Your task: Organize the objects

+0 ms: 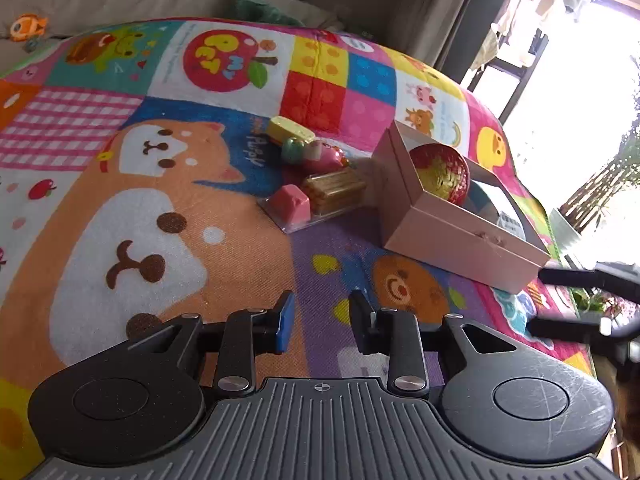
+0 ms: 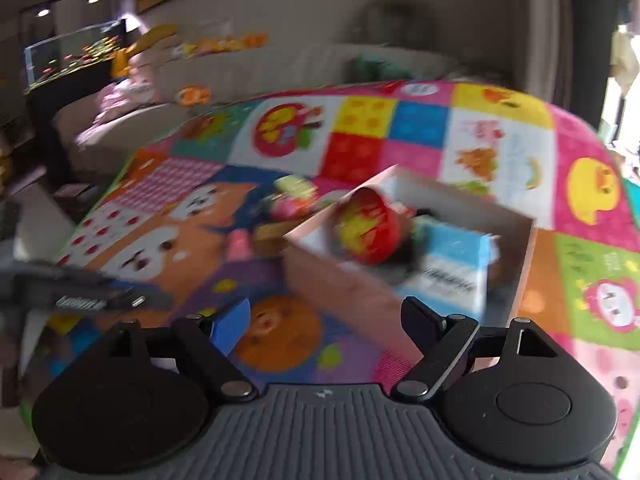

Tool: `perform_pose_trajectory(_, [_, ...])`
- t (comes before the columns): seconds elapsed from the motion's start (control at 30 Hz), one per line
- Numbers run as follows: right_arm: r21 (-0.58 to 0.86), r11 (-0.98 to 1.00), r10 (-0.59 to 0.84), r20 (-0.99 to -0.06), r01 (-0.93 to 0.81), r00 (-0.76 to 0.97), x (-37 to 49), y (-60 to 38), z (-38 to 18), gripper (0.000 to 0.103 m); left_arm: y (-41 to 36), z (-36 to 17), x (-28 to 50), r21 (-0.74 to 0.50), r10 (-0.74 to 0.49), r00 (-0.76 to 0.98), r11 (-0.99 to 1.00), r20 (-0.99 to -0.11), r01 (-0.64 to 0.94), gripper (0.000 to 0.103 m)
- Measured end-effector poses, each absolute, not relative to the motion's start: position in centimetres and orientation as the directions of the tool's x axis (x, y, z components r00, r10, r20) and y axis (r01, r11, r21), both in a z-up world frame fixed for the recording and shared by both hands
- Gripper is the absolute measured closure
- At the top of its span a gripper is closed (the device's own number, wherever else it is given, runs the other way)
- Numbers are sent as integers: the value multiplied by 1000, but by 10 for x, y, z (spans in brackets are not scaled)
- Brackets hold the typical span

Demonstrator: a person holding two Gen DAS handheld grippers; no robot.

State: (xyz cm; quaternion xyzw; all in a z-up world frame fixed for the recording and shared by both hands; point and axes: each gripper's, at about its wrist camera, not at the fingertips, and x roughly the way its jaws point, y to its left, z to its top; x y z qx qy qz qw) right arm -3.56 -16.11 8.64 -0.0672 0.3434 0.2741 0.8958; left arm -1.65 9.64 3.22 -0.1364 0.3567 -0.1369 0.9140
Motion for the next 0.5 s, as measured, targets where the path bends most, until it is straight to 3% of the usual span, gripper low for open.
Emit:
perform_pose_trajectory(0.1, [62, 767, 488, -703, -639, 517, -64, -128, 61, 20, 90, 34, -14, -331, -351, 706, 928, -616, 173, 71])
perform_pose_trajectory(0.2, [-58, 726, 447, -717, -685, 535, -85, -111, 43, 20, 84, 39, -6, -304, -349, 712, 932, -609, 196, 71])
perform_pose_trajectory(0.37, [-237, 796, 281, -670, -557, 687, -77, -130, 37, 19, 84, 62, 44, -328, -363, 749, 922, -554, 204, 71])
perform_pose_trajectory(0.5, [-108, 885, 276, -662, -454, 697, -56, -169, 37, 19, 88, 72, 121, -371, -321, 779, 920, -539, 122, 71])
